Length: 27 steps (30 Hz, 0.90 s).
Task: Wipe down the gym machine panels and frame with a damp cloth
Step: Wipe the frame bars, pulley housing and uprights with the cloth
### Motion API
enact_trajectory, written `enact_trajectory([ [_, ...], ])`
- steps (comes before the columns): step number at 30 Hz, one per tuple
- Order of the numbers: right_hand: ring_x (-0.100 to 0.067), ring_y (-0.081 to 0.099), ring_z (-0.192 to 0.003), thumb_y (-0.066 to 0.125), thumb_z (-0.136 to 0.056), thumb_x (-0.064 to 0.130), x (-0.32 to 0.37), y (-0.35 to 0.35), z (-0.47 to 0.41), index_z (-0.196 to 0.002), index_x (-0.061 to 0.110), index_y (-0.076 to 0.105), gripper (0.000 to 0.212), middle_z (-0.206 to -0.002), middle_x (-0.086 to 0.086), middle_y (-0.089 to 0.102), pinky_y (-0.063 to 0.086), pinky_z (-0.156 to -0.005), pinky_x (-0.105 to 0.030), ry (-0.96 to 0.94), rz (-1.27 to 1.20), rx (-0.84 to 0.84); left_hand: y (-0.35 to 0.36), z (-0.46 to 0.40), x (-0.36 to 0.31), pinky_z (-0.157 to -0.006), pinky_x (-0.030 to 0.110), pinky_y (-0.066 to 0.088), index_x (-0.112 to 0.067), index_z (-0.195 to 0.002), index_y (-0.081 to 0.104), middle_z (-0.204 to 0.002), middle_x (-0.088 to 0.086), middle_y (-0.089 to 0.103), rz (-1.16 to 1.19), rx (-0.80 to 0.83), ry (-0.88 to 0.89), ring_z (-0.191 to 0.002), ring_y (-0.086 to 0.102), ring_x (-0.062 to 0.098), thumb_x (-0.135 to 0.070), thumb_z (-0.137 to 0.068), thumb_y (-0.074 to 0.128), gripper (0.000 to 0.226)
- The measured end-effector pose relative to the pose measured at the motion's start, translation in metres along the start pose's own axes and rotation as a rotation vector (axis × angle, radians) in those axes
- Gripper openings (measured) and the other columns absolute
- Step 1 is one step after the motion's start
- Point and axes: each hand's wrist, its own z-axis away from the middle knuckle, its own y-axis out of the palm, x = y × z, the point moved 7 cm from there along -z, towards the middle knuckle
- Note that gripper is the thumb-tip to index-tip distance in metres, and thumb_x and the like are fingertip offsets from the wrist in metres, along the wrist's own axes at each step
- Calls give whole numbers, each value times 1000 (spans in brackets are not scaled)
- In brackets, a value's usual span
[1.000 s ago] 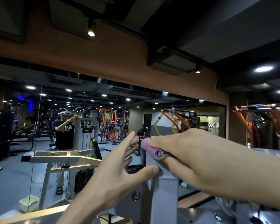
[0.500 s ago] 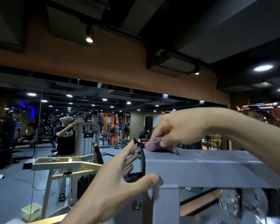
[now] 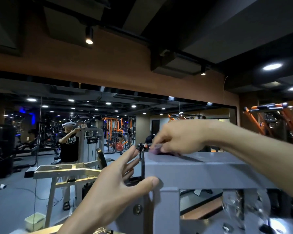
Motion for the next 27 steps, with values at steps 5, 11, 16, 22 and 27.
enact_trajectory([
  [5, 10, 58, -55, 50, -105, 17, 13, -2, -6, -95, 32, 66, 24, -56, 25, 62, 44, -62, -11, -22, 15, -1, 1, 1, 1, -115, 23, 41, -36, -161, 31, -153, -31, 45, 15, 1, -5, -134, 46, -15, -73, -53, 89, 127],
  [11, 5, 60, -74, 53, -104, 26, -10, -4, 24, -108, 36, 73, 23, -86, 21, 70, 40, -72, -17, 40, 49, 22, 1, 0, 2, -114, 23, 42, -37, -159, 34, -152, -33, 46, 5, 13, 11, -135, 46, -14, -75, -56, 88, 123],
  [16, -13, 53, -70, 40, -108, 27, 16, 0, 70, -102, 19, 61, 24, -76, -2, 60, 45, -67, -29, 9, 84, -105, 1, 0, 2, -115, 25, 42, -40, -157, 36, -148, -38, 47, -2, 23, 20, -134, 47, -14, -78, -53, 86, 122],
  [22, -14, 54, -73, 27, -110, 37, 18, 5, 67, -130, 13, 54, 41, -88, -6, 63, 44, -68, -28, 131, 19, -89, 1, 3, -1, -109, 14, 42, -42, -155, 39, -146, -40, 47, -35, 2, 40, -132, 46, -19, -78, -54, 82, 116],
  [27, -10, 50, -75, 27, -111, 28, 21, 12, 69, -127, 16, 55, 34, -100, -1, 61, 43, -67, -27, 168, -73, -244, 2, 2, 0, -114, 25, 43, -38, -155, 40, -146, -36, 51, 0, 6, 30, -133, 49, -14, -80, -50, 85, 122],
])
